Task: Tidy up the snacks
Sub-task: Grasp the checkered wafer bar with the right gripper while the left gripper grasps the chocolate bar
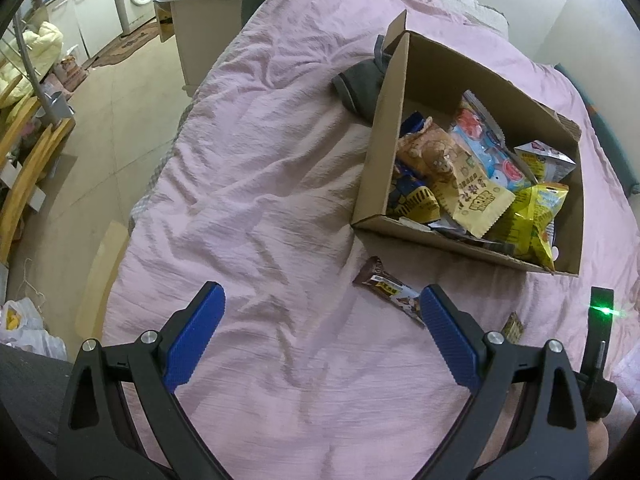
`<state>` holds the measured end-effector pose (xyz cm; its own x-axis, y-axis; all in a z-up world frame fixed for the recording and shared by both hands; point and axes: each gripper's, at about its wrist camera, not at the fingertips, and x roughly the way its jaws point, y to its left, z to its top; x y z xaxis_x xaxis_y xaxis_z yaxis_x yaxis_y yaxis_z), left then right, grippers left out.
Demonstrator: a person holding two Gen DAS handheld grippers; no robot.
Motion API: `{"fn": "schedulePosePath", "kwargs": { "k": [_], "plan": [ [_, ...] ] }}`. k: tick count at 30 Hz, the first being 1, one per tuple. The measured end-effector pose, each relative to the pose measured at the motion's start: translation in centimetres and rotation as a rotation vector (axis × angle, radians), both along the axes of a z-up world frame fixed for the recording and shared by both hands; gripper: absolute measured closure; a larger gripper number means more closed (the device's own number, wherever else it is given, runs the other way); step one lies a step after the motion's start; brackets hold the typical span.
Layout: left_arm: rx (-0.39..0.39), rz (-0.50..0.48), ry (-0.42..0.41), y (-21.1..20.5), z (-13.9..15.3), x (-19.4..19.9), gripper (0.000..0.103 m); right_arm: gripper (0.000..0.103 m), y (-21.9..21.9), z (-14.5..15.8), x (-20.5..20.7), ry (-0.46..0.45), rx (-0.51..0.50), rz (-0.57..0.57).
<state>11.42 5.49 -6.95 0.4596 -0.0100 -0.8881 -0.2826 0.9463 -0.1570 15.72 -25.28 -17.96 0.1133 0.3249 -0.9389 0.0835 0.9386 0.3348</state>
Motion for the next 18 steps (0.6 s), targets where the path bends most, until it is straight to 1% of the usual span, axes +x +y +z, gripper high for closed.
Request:
{"fn": "schedulePosePath", "kwargs": {
  "k": [1,2,5,6,8,10,12,15,17,18],
  "plan": [
    [0.003,0.0,0.0,-0.2,-0.1,0.0,0.006,0.074,-0.1,0.2,-0.1,-0.007,0.008,0.008],
    [0.006,0.001,0.002,-0.3,-0.2,0.1,0.006,0.075,-0.1,0.5,-0.2,-0.015,0.021,0.017],
    [-0.001,0.014,0.012,-0.3,-0.6,0.2,0.006,0.075,-0.4,1.6,-0.9,-0.052,0.061,0.021],
    [-0.006,0.027,0.015,-0.2,-0.9,0.2,0.006,0.075,-0.7,2.2,-1.0,-0.067,0.084,0.015],
    [-0.021,0.057,0.025,-0.1,-1.6,0.1,0.006,0.075,-1.3,3.1,-1.2,-0.094,0.1,0.009],
    [-0.044,0.091,0.041,-0.1,-2.5,0.0,0.006,0.075,-1.9,3.7,-1.2,-0.109,0.121,-0.005],
    [-0.077,0.147,0.053,-0.1,-3.6,-0.3,0.006,0.075,-3.1,4.3,-1.1,-0.122,0.144,-0.025],
    [-0.153,0.213,0.081,-0.7,-5.3,-0.3,0.006,0.075,-4.1,4.8,-0.9,-0.13,0.173,-0.048],
    [-0.177,0.236,0.083,-1.7,-6.2,0.2,0.007,0.075,-4.3,5.0,-0.9,-0.134,0.188,-0.056],
    [-0.17,0.237,0.076,-2.3,-6.4,0.5,0.007,0.075,-4.4,5.1,-0.7,-0.135,0.196,-0.058]
  ]
}}
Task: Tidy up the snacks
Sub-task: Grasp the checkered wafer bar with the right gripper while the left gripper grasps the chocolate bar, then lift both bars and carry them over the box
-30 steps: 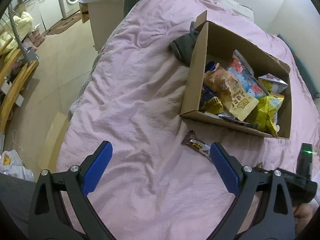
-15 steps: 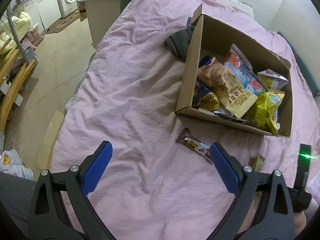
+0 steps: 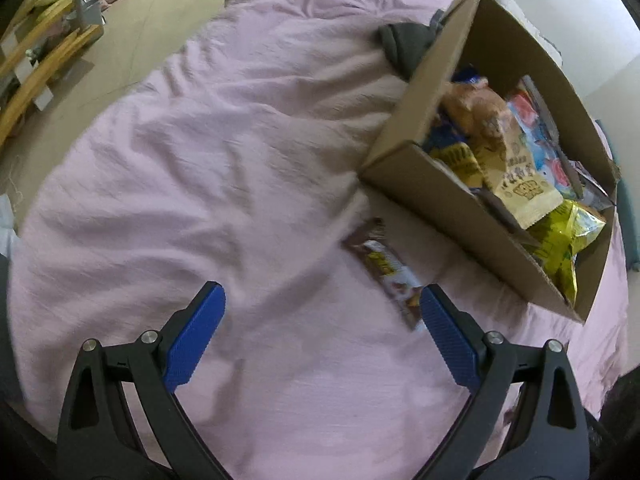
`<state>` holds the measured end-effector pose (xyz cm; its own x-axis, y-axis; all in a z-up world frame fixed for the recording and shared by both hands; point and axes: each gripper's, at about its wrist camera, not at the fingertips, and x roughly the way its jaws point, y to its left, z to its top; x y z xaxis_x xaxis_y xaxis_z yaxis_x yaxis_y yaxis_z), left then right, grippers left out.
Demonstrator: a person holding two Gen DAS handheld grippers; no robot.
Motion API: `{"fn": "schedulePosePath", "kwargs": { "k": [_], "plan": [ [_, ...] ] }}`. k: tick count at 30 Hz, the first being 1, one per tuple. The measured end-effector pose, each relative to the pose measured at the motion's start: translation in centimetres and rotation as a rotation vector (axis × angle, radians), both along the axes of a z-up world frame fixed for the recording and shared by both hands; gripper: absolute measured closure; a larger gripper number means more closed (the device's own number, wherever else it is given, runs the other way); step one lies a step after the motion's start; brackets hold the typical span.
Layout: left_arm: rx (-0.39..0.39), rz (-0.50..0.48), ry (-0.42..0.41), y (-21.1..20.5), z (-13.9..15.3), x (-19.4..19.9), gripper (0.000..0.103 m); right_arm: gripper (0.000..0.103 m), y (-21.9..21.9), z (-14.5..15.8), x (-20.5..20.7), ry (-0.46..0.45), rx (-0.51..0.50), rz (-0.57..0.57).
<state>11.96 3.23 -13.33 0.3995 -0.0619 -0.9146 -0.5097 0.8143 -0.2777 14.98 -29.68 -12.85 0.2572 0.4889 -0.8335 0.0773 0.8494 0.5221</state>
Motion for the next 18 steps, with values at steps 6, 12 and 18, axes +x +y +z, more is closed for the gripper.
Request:
{"fn": "schedulePosePath", "kwargs": {
  "k": [6,12,18],
  "plan": [
    [0.063,0.022,0.001,-3.4,-1.5,2.3,0.014,0.075,0.1,0.9,0.0,-0.021,0.026,0.008],
    [0.099,-0.002,0.063,-4.2,-2.8,2.9,0.049,0.075,0.0,0.6,0.0,-0.017,0.058,0.004],
    [0.109,-0.123,0.059,-3.8,-2.6,2.3,0.085,0.075,0.5,1.1,0.1,-0.029,0.065,0.028]
  ]
}}
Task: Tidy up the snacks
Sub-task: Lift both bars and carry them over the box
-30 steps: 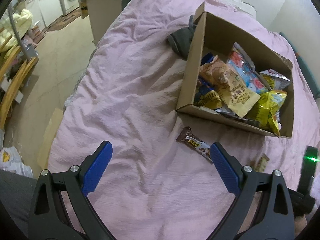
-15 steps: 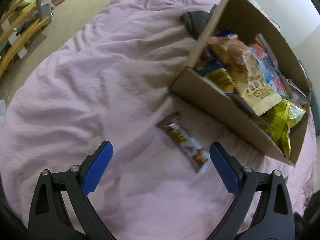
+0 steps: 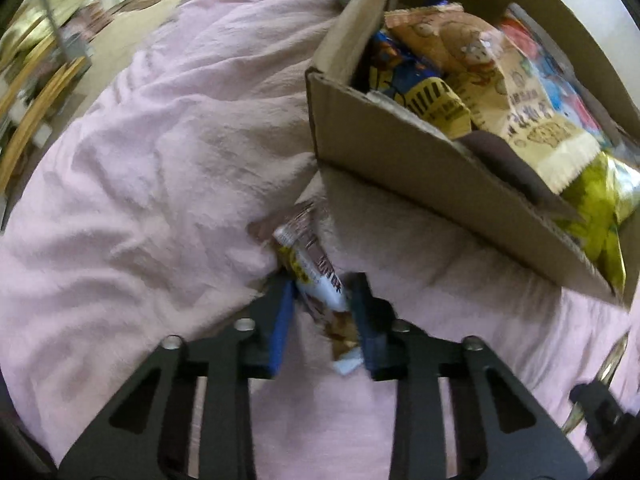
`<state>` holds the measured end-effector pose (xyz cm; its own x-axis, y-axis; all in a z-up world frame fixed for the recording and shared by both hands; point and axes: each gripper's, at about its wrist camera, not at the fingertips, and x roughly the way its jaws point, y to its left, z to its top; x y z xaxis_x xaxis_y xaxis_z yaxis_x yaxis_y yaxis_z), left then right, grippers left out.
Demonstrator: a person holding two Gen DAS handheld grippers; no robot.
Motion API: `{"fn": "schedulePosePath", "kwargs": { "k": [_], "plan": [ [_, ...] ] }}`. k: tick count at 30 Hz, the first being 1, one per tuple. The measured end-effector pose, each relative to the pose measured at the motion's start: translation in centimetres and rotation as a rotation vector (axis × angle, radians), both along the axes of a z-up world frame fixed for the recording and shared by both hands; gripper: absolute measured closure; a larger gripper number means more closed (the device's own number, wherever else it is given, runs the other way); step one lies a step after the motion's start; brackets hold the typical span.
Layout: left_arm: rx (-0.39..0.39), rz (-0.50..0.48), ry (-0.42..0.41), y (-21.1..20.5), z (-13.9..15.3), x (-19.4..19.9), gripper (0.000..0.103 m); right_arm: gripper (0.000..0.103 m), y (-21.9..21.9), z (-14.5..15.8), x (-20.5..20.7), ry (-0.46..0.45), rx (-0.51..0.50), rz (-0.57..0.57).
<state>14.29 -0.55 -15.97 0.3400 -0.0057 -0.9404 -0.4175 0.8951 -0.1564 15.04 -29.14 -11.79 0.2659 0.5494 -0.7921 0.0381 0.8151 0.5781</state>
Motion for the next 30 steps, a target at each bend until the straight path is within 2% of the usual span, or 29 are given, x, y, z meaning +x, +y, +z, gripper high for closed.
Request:
{"fn": "schedulePosePath", "kwargs": {
  "k": [2,6,12,18,22,30],
  "plan": [
    [-0.012,-0.045,0.001,0.5,0.1,-0.3,0.088,0.075,0.3,0.0,-0.1,0.001,0.006,0.011],
    [-0.019,-0.128,0.029,1.0,0.6,-1.1,0.089,0.075,1.0,0.5,-0.3,-0.014,0.003,0.038],
    [0.018,-0.207,0.001,0.1,2.9,-2.8,0.089,0.075,1.6,0.7,-0.5,-0.019,-0.005,0.066],
    [0.039,-0.243,-0.044,-0.5,5.6,-3.8,0.089,0.075,2.1,1.2,-0.6,-0.033,-0.01,0.084],
    [0.058,-0.26,-0.069,0.6,6.9,-4.7,0.089,0.075,2.6,1.4,-0.7,-0.037,-0.004,0.101],
    [0.083,-0.27,-0.147,1.4,10.3,-3.7,0.089,0.075,3.1,3.2,-1.2,-0.114,0.003,0.122]
  ]
}}
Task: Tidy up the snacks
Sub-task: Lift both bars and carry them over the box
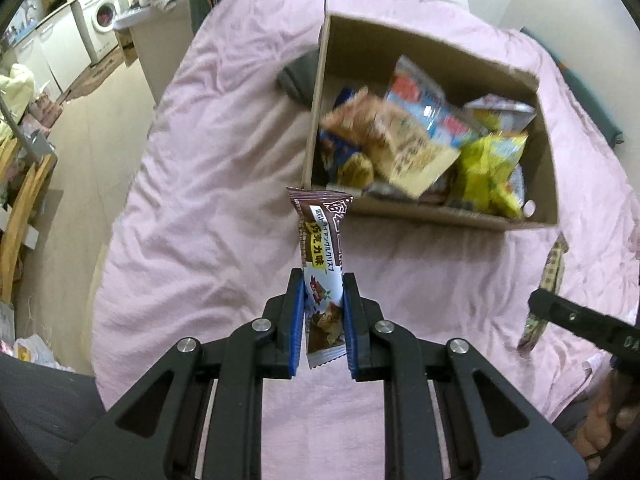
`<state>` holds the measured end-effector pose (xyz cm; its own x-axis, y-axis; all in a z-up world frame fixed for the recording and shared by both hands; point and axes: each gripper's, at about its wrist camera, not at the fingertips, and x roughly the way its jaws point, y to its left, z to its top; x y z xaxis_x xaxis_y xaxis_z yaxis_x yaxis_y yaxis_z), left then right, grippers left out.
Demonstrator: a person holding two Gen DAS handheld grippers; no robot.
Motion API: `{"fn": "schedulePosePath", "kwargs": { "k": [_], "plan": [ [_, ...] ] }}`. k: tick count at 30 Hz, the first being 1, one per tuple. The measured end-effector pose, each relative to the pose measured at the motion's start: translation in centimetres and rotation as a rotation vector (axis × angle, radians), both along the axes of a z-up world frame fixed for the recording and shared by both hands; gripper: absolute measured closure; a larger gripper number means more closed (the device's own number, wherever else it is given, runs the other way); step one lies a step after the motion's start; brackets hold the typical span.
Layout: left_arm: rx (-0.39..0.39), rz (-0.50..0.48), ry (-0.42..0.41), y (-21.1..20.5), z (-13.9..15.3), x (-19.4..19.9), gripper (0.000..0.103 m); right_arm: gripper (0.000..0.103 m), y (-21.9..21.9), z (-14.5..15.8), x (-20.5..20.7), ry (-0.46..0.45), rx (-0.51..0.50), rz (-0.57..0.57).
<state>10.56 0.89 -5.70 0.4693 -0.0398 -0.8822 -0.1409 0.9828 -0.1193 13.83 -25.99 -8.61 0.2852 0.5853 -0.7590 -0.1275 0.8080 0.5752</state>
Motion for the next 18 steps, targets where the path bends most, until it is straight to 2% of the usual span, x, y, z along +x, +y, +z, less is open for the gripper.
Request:
{"fn": "schedulePosePath", "kwargs": {
  "k": [11,18],
  "plan": [
    [0.051,-0.057,-0.18,0.0,5.4,2.3,0.089,0.075,-0.2,4.5,1.4,-0.198,0.051,-0.058],
    [0.051,-0.051,-0.217,0.8,6.7,5.5,0.089,0.075,-1.9,6.0,3.7,-0.263,0.057,-0.101]
  ]
}}
